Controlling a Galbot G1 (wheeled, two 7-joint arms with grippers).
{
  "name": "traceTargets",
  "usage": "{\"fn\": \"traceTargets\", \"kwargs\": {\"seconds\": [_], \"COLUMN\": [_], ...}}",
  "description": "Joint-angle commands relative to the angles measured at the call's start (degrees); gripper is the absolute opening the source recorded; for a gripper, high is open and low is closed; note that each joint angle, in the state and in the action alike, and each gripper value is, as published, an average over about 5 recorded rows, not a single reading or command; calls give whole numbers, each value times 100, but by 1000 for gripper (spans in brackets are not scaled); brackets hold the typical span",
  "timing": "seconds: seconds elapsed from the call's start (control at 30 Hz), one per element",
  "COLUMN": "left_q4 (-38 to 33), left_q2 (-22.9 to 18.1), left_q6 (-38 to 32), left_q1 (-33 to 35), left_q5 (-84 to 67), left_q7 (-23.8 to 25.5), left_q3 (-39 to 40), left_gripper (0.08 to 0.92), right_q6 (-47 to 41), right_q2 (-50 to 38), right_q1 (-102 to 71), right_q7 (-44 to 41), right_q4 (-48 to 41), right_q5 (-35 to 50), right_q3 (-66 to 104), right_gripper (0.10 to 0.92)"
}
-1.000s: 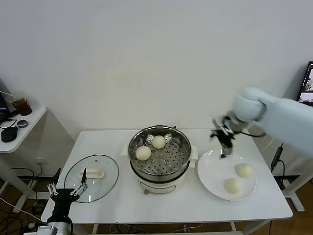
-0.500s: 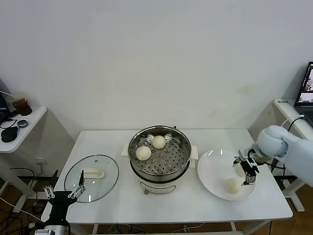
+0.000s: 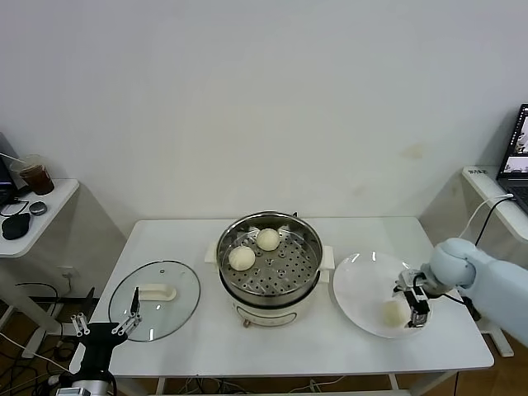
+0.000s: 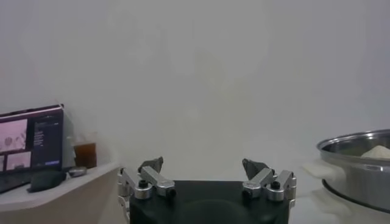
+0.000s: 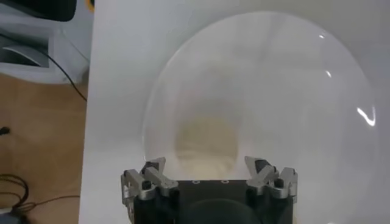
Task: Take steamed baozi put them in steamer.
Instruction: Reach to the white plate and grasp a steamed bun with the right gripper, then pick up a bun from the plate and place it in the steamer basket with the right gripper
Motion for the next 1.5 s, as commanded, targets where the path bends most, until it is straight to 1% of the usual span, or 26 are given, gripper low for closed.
{"fn": "traceTargets", "kwargs": {"seconds": [0.03,0.13,0.37,0.6,0.77,0.97,1.1,1.23,1.33,1.5], "left_q4": [8,17,15,16,26,62,68,48,44,19], "left_q2": [-2,-12,-23,-12,18,57,82,84,77,47], "left_q6": [4,3,-1,3,18,25,19,7,-11,-18], "left_q1": [-2,-15,-15,-28,-79,-159,-178,-171,-159,-135], "left_q5": [6,10,13,8,2,-23,-45,-50,-54,-57], "left_q7": [1,-3,-7,-6,-1,2,0,-7,-14,-9], "left_q3": [-2,0,-3,2,31,80,79,40,0,-4], "left_gripper": [823,823,823,823,823,823,823,823,823,823], "right_q6": [-9,-58,-142,-128,83,586,1048,1595,1926,2313], "right_q2": [239,296,366,207,57,285,768,1330,1771,2600], "right_q1": [-308,-306,-224,211,1237,2777,3807,4648,4967,4990], "right_q7": [104,105,83,-35,-309,-1114,-1359,-1351,-1193,-961], "right_q4": [-182,-216,-256,-186,-129,-295,-423,-327,-153,86], "right_q5": [-109,-126,-145,6,444,1113,1626,1872,2008,2091], "right_q3": [205,193,174,10,-403,-662,-937,-1377,-1764,-2298], "right_gripper": [816,772,585,453,449,451,450,450,450,450]}}
